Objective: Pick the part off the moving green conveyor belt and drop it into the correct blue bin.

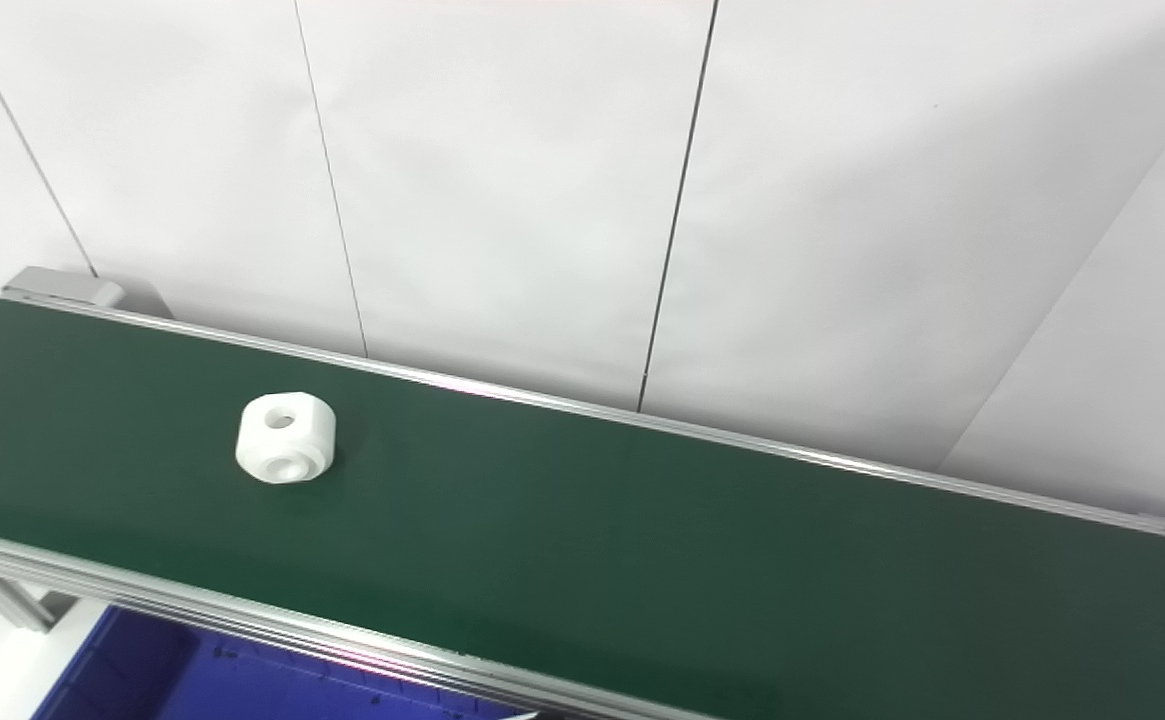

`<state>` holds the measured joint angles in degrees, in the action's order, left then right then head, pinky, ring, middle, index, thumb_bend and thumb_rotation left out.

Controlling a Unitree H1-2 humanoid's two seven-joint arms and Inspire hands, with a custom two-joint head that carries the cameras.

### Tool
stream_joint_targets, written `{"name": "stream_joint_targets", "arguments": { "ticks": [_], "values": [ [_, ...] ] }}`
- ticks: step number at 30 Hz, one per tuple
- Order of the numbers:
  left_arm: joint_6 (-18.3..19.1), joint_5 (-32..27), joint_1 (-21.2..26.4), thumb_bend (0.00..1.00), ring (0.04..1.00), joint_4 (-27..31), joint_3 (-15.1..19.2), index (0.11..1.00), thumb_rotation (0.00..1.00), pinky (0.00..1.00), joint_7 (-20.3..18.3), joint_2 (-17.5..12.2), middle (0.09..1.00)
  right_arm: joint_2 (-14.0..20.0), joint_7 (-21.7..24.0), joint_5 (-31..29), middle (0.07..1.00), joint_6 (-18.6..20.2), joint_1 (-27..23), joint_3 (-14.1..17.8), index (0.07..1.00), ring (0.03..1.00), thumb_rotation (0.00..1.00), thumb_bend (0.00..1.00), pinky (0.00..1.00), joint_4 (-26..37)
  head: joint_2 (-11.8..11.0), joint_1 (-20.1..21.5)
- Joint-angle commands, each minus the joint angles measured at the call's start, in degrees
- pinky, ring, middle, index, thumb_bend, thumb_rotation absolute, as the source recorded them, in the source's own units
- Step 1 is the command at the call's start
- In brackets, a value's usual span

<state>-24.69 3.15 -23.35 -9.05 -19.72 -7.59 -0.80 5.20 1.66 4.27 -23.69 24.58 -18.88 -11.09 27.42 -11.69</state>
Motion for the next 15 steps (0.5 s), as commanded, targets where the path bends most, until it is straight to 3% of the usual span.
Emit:
{"name": "stream_joint_targets", "arguments": {
  "ticks": [1, 8, 11, 15],
  "values": [
    [-2.23, -0.79, -1.55, 0.86, 0.838, 5.42, -1.02, 0.805, 0.65, 0.77, -0.3, -0.09, 0.85, -0.02, 0.41, -0.45, 0.985, -3.23, 0.52, -0.3, 1.0, 0.969, 1.0, 0.89, 0.98, 2.33, 0.55, -0.32],
    [-2.15, 0.5, -3.1, 0.91, 0.795, 21.8, -2.09, 0.737, 0.56, 0.71, -0.83, -1.72, 0.779, 0.38, 0.9, -0.67, 0.996, -3.23, 0.89, -0.46, 1.0, 0.987, 1.0, 0.87, 1.0, 3.7, 2.31, -0.83],
    [-1.44, 1.84, -0.95, 0.95, 0.756, 28.32, -0.82, 0.711, 0.51, 0.67, -0.91, -2.13, 0.728, 0.6, 0.9, -0.1, 0.998, -3.23, 0.87, -0.79, 1.0, 0.989, 1.0, 0.85, 1.0, 4.38, 2.73, -0.7],
    [3.2, 0.04, 4.58, 1.0, 0.79, 35.1, 2.75, 0.733, 0.43, 0.7, -1.93, -5.11, 0.759, 0.44, 0.57, 0.44, 1.0, -3.21, 0.7, -1.22, 1.0, 0.993, 1.0, 0.84, 1.0, 4.6, 3.12, -0.21]
  ]
}}
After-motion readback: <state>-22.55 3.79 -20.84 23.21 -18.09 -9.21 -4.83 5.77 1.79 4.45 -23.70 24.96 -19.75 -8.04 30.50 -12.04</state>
